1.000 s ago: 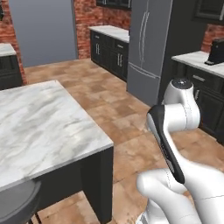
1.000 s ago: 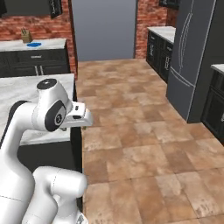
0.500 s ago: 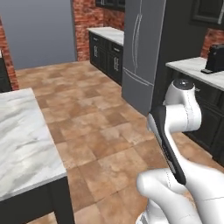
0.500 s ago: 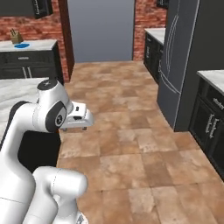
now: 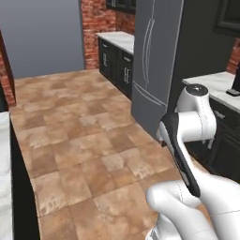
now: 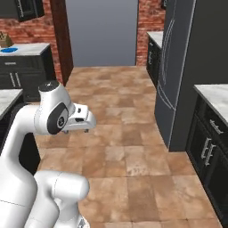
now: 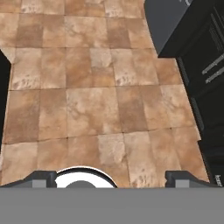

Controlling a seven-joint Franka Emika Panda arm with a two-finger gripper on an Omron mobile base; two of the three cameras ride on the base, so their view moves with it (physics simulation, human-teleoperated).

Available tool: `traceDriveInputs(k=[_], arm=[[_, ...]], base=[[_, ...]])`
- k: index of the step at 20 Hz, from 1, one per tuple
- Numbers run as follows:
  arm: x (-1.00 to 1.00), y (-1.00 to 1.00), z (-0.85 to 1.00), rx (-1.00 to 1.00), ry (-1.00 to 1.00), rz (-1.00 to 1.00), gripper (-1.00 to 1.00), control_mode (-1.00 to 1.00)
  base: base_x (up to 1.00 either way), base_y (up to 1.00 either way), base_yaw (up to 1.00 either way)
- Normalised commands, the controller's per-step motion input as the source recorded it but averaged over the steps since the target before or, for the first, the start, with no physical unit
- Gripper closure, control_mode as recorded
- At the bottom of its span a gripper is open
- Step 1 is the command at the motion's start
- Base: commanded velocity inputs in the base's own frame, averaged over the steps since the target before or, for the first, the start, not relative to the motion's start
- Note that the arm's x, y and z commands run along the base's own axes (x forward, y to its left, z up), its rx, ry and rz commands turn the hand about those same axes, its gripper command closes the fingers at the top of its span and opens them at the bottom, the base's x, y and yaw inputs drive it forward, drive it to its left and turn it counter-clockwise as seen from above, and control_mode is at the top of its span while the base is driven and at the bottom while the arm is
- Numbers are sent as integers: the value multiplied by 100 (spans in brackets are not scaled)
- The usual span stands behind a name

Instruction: Move the hot dog bun to the plate on the dining table and place the condiment next to that plate. Then navigate to the fridge and take the sausage and place it on the plate as well.

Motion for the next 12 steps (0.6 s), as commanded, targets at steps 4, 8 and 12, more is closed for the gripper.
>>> traceDriveInputs(k=[4, 8, 12], arm=[[0, 0, 0, 0, 0, 0, -100, 100], [0, 0, 0, 0, 0, 0, -100, 100], [0, 0, 0, 0, 0, 0, -100, 100]], base=[[100, -15, 1], [100, 0, 0], [100, 0, -6]])
